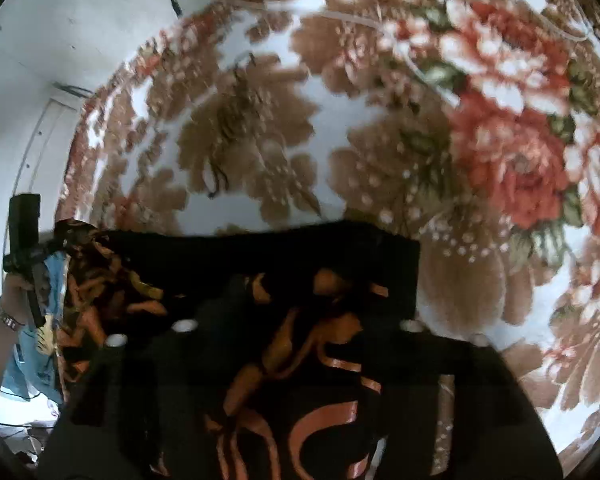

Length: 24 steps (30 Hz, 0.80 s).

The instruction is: Fold large clothes

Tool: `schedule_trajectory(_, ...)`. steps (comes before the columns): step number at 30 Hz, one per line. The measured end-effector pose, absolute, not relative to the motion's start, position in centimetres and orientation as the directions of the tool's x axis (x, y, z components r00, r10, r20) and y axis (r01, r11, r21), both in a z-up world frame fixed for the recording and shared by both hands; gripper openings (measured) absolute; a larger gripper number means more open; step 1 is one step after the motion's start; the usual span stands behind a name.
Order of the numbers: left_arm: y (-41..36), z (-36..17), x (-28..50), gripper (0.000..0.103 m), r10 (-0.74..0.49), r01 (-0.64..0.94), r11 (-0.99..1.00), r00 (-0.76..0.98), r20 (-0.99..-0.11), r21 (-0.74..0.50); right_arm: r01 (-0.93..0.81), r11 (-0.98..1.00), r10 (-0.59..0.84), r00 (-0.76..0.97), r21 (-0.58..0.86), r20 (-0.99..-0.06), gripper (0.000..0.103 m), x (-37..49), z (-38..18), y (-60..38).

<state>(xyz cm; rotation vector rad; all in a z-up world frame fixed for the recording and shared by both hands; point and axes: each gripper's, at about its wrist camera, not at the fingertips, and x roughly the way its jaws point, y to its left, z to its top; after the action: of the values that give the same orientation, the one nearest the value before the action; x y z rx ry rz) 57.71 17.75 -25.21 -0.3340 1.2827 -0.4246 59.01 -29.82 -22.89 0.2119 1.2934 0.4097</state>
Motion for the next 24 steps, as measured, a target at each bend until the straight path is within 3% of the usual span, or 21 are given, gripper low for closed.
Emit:
schedule_trajectory(2, 18.0, -23.5, 57.5, 0.098, -0.482, 0.122, 0.876, 0.248, -0.841, -0.466, -0.169, 0.941, 0.332, 0.306, 0.293, -0.892, 0.099, 58.8, -20.7, -30.6)
schedule_trajectory(8, 19.1, -18.2, 56.9, 0.098, -0.458, 0.133, 0.889, 0.317, -0.831, -0.439, -0.153, 0.927, 0.376, 0.393, 0.344, -0.839, 0.098, 57.5, -15.6, -32.9)
schedule_trajectory(12, 14.4, -15.1, 55.3, 0.098, -0.451, 0.272, 0.887, 0.336, -0.827, -0.374, -0.196, 0.929, 0.368, 0.403, 0.314, -0.838, 0.098, 54.4, -14.0, -31.2)
schedule_trajectory(18, 2.2, -14.4, 53.4, 0.098, -0.495, 0.569, 0.764, 0.216, -0.842, -0.304, -0.323, 0.932, 0.274, 0.336, 0.164, -0.901, 0.098, 48.7, -16.7, -26.6)
schedule_trajectory(24, -6.2, -17.1, 53.9, 0.098, -0.431, 0.725, 0.649, 0.100, -0.897, -0.231, -0.310, 0.942, 0.218, 0.283, 0.126, -0.934, 0.098, 46.8, -21.4, -25.7)
